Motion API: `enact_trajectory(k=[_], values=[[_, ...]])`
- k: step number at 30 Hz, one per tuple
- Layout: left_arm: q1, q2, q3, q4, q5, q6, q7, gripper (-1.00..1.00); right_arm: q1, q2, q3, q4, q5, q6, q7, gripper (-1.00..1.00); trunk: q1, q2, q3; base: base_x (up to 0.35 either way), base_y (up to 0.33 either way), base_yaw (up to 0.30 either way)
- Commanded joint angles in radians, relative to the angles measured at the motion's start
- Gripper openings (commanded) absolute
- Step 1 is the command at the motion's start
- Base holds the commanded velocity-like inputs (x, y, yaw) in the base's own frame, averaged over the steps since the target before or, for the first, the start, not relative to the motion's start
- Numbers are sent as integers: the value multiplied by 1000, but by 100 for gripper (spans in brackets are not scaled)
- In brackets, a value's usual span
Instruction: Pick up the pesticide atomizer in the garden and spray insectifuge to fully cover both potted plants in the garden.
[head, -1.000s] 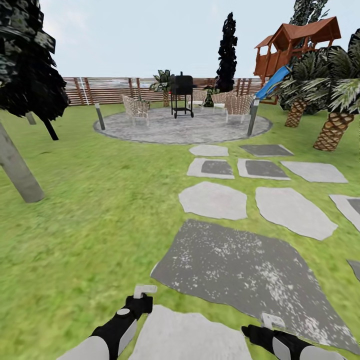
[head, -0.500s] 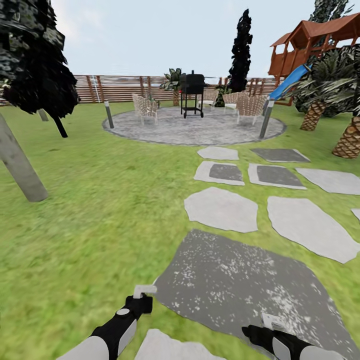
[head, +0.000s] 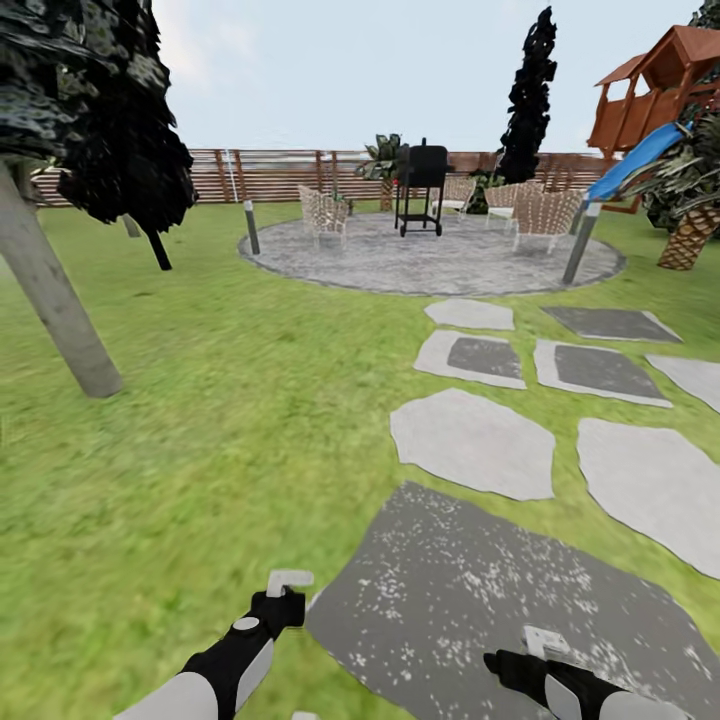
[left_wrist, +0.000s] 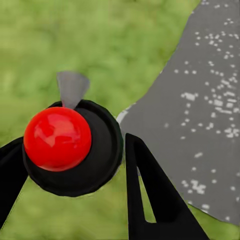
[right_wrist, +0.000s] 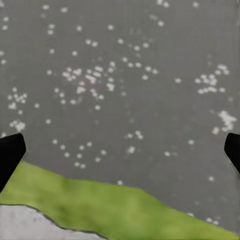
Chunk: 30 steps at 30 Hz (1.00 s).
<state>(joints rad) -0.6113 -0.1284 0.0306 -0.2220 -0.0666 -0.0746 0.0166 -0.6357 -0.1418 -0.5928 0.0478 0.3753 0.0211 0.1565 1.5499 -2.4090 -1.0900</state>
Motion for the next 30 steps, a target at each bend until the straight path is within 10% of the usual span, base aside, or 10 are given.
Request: enact_trajectory(k=[1, 30], values=[[-1, 0, 3, 1, -7, -4, 2, -100, -1, -1, -9, 1, 8, 2, 3, 100, 0, 0, -1, 324, -106, 75], [-1, 0, 3, 1, -7, -4, 2, -100, -1, -1, -9, 1, 8, 2, 3, 100, 0, 0, -19, 324, -105, 118]])
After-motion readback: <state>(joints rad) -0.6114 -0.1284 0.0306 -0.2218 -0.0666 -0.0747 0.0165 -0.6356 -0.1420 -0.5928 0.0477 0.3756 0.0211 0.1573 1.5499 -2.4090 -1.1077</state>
